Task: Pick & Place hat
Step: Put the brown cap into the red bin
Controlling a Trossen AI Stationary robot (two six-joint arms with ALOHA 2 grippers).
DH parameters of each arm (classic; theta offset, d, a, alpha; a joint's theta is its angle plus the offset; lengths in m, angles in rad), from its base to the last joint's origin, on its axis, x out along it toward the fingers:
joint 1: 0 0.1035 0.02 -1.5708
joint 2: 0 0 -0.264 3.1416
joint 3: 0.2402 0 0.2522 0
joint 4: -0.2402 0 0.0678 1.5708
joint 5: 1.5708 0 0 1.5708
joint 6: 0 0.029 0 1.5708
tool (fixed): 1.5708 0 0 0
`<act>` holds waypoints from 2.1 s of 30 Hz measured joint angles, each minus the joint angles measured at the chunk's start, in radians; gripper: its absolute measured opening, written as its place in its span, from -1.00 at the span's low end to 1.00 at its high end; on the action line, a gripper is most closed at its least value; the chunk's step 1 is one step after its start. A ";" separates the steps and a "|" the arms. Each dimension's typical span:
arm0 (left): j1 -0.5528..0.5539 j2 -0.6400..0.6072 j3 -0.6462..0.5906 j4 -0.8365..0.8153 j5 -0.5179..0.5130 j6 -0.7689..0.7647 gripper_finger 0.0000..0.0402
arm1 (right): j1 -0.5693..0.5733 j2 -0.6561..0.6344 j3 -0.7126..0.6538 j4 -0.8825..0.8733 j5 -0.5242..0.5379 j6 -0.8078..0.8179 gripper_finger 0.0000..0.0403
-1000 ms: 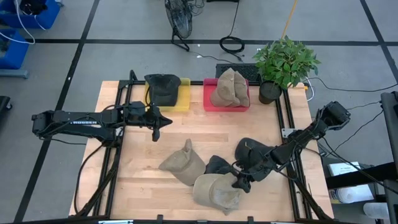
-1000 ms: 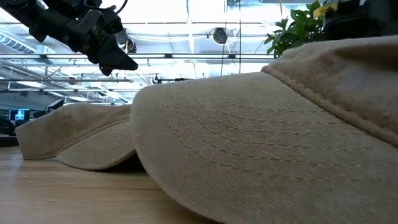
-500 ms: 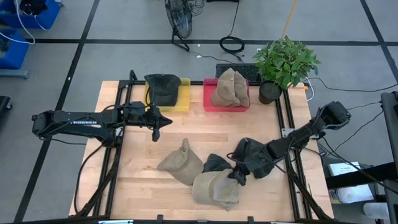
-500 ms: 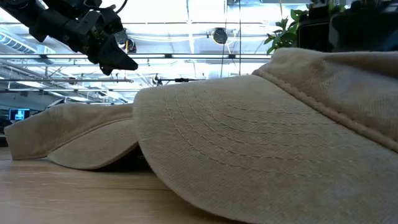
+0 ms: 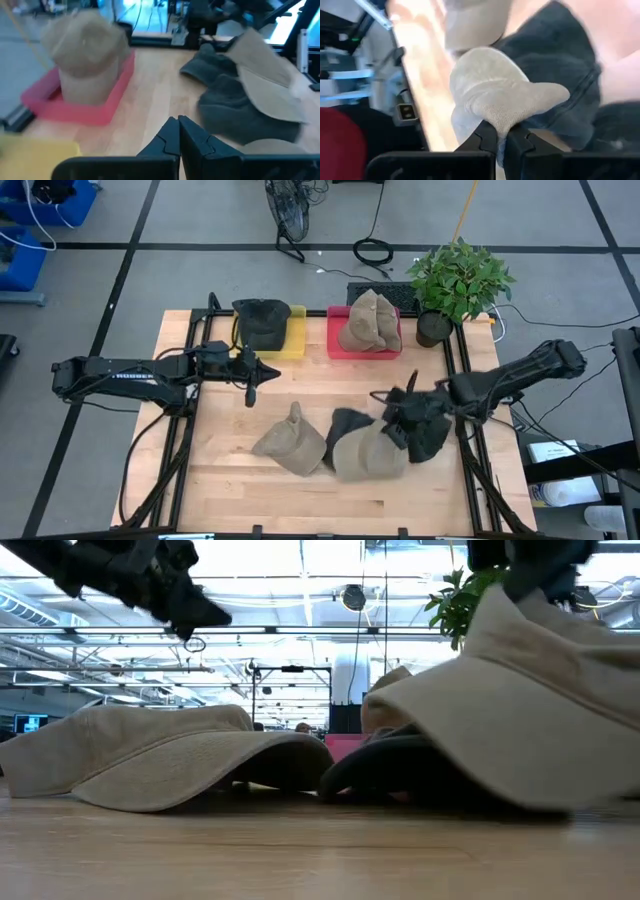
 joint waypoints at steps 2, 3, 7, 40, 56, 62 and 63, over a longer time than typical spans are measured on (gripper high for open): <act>-0.010 0.020 0.041 -0.017 -0.014 0.027 -0.98 | -0.042 0.004 0.101 -0.124 0.002 -0.070 -0.99; -0.014 0.033 0.068 -0.044 -0.021 0.042 -0.97 | -0.063 0.016 0.153 -0.172 0.004 -0.105 -1.00; -0.027 0.126 0.201 -0.125 -0.025 0.096 -0.98 | -0.155 0.097 0.342 -0.281 0.003 -0.282 -1.00; -0.045 0.795 1.032 -0.374 -0.150 -0.032 0.31 | -0.523 0.282 0.628 -0.335 -0.092 -1.292 -1.00; -0.067 0.920 1.110 -0.437 -0.200 -0.145 0.29 | -0.509 0.250 0.628 -0.170 -0.162 -1.358 -1.00; -0.072 0.918 1.110 -0.441 -0.200 -0.163 -0.40 | -0.509 0.254 0.617 -0.174 -0.175 -1.258 -0.98; -0.072 0.917 1.110 -0.442 -0.200 -0.163 -0.56 | -0.509 0.254 0.613 -0.175 -0.161 -1.242 -0.96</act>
